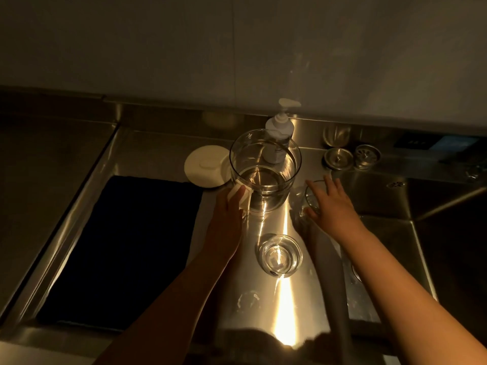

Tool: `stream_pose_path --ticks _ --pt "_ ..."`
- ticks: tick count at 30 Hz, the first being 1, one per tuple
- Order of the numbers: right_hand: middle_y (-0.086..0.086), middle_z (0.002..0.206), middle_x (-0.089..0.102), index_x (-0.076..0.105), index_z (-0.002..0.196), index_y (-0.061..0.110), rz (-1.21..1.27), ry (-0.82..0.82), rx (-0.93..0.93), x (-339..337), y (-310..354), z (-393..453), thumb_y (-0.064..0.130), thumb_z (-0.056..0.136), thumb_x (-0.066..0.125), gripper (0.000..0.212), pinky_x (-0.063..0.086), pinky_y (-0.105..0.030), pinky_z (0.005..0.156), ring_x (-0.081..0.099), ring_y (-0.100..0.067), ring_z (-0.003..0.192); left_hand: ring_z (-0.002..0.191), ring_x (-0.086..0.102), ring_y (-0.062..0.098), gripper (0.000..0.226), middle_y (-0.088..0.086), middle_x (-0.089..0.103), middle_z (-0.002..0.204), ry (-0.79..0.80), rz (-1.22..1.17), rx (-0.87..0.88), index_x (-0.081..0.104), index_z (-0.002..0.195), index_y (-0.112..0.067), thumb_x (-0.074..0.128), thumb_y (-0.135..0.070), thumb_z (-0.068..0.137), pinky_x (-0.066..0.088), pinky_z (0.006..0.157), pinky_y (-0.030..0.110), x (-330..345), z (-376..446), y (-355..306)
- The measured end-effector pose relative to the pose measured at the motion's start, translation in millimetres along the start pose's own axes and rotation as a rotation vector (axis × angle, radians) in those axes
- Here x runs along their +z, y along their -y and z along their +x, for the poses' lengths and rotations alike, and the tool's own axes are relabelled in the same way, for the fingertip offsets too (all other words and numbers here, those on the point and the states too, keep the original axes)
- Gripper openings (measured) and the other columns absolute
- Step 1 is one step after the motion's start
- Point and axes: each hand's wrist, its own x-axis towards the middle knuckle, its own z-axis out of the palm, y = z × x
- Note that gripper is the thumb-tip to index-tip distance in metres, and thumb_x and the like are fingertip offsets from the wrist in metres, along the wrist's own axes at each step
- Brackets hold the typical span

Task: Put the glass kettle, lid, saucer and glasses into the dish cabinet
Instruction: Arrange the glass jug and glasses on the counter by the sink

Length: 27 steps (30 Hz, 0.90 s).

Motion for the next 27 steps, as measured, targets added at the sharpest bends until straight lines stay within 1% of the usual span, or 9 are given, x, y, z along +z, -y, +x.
stream_pose_path --ticks 2,6,9,13,15,18,22,24,27 --pt "-0.010 0.158 0.003 0.018 0.148 0.033 -0.011 0.001 -0.002 0.2 -0.1 1.5 0.037 0.090 0.057 0.071 0.020 -0.050 0.114 0.000 -0.035 0.144 0.111 0.057 0.036 0.044 0.028 0.048 0.130 0.004 0.009 0.019 0.038 0.132 -0.014 0.039 -0.029 0.091 0.047 0.091 0.035 3.0 -1.0 3.3" --pt "-0.009 0.155 0.015 0.026 0.146 0.033 -0.028 -0.037 -0.001 -1.7 0.8 1.3 0.035 0.085 0.063 0.071 0.033 -0.049 0.104 0.014 -0.035 0.140 0.125 0.046 0.021 0.046 0.002 0.034 0.145 0.056 0.058 -0.098 0.039 0.140 -0.023 0.035 -0.037 0.096 0.031 0.085 -0.004 3.4 3.3 9.7" --pt "-0.010 0.150 0.024 0.034 0.142 0.032 0.012 -0.053 0.017 -4.2 3.1 0.3 0.033 0.082 0.067 0.068 0.036 -0.049 0.100 0.019 -0.034 0.135 0.113 0.055 0.022 0.042 0.016 0.049 0.133 0.017 0.129 0.014 0.049 0.133 -0.010 0.045 -0.025 0.094 0.041 0.087 0.014 -0.8 5.0 5.1" --pt "-0.012 0.142 0.032 0.040 0.139 0.030 0.044 -0.070 0.039 -7.2 8.0 -5.7 0.032 0.079 0.069 0.066 0.039 -0.047 0.098 0.027 -0.036 0.128 0.095 0.036 -0.031 0.044 -0.034 0.040 0.110 0.024 0.130 -0.002 0.044 0.135 -0.027 0.037 -0.046 0.095 0.031 0.079 -0.006 -4.2 17.5 4.2" --pt "-0.012 0.140 0.034 0.041 0.138 0.029 0.053 -0.088 0.041 -9.2 10.5 -10.7 0.032 0.079 0.069 0.065 0.040 -0.046 0.097 0.029 -0.036 0.125 0.098 0.045 -0.017 0.046 -0.028 0.045 0.115 0.028 0.074 -0.030 0.046 0.133 -0.028 0.041 -0.050 0.094 0.039 0.088 0.006 -10.1 23.5 -1.3" --pt "-0.012 0.139 0.036 0.043 0.137 0.028 0.065 -0.124 0.031 -14.3 14.8 -17.6 0.031 0.078 0.070 0.065 0.040 -0.046 0.097 0.030 -0.037 0.124 0.103 0.059 0.020 0.039 0.016 0.054 0.123 0.020 0.099 0.053 0.054 0.129 -0.008 0.060 -0.014 0.091 0.043 0.091 0.021 -12.9 22.2 -8.3" --pt "-0.013 0.139 0.036 0.043 0.137 0.029 0.041 -0.161 0.003 -23.5 21.7 -26.4 0.032 0.078 0.070 0.065 0.042 -0.048 0.095 0.031 -0.036 0.125 0.099 0.062 0.022 0.032 0.018 0.060 0.118 0.033 0.168 0.213 0.058 0.121 -0.002 0.060 -0.005 0.089 0.052 0.084 0.023 -16.2 23.8 -4.2" --pt "-0.012 0.139 0.035 0.042 0.137 0.030 0.024 -0.176 -0.012 -27.1 25.6 -31.3 0.033 0.078 0.070 0.065 0.043 -0.047 0.093 0.031 -0.035 0.125 0.102 0.056 0.014 0.033 0.010 0.052 0.125 0.028 0.041 0.141 0.052 0.128 -0.012 0.049 -0.016 0.095 0.045 0.085 0.013 -22.1 23.1 -3.3" --pt "-0.012 0.139 0.036 0.043 0.137 0.030 0.009 -0.198 -0.039 -30.6 30.8 -38.5 0.033 0.078 0.070 0.065 0.043 -0.046 0.092 0.031 -0.035 0.125 0.103 0.058 0.016 0.036 0.007 0.047 0.122 -0.043 -0.105 0.110 0.049 0.133 -0.015 0.043 -0.022 0.098 0.047 0.089 0.019 -23.7 17.4 -7.1"
